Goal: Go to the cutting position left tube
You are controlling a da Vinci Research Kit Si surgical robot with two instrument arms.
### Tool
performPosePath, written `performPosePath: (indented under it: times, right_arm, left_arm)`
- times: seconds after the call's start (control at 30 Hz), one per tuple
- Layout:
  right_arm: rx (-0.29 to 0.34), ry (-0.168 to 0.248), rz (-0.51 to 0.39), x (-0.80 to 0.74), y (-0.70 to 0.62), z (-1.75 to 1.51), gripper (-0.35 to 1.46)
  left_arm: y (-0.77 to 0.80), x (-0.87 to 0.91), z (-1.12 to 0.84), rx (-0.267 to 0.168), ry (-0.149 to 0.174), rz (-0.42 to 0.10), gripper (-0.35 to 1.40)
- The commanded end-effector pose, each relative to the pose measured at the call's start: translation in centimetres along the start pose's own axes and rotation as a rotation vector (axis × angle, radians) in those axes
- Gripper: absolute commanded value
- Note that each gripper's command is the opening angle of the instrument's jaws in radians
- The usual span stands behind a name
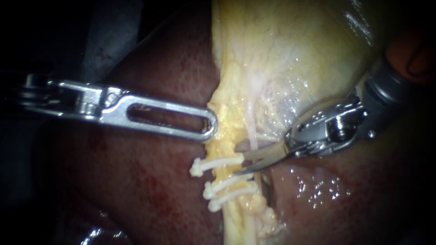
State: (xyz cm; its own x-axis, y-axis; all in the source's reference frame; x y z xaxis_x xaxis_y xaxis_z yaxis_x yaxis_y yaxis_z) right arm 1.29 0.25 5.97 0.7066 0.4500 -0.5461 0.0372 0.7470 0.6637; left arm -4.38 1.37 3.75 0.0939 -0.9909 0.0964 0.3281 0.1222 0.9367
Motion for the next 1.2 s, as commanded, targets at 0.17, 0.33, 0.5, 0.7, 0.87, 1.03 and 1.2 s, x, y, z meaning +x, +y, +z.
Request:
performPosePath:
  times: [0.17,0.33,0.5,0.7,0.87,1.03,1.2]
  right_arm:
    - [-0.001,-0.001,0.003,0.01,0.0,0.05,0.13]
    - [-0.002,-0.001,0.008,0.02,0.01,0.1,0.13]
    - [0.0,-0.003,0.003,0.01,0.01,0.18,0.13]
    - [0.005,-0.006,0.008,-0.01,0.01,0.24,0.13]
    - [0.004,-0.01,0.013,0.02,0.01,0.29,0.13]
    - [0.005,-0.007,0.011,0.02,0.02,0.3,0.13]
    - [0.008,-0.008,0.011,0.03,0.03,0.31,0.13]
  left_arm:
    - [-0.01,0.0,0.01,-0.001,0.0,0.0,-0.35]
    - [-0.01,-0.01,0.01,-0.003,-0.003,-0.001,-0.35]
    - [-0.02,-0.01,0.02,-0.003,-0.004,-0.001,-0.35]
    - [-0.03,-0.01,0.03,-0.004,-0.004,-0.002,-0.35]
    - [-0.03,-0.01,0.04,-0.004,-0.005,-0.002,-0.35]
    - [-0.04,-0.01,0.04,-0.004,-0.005,-0.002,-0.35]
    - [-0.04,-0.01,0.04,-0.005,-0.005,-0.002,-0.35]
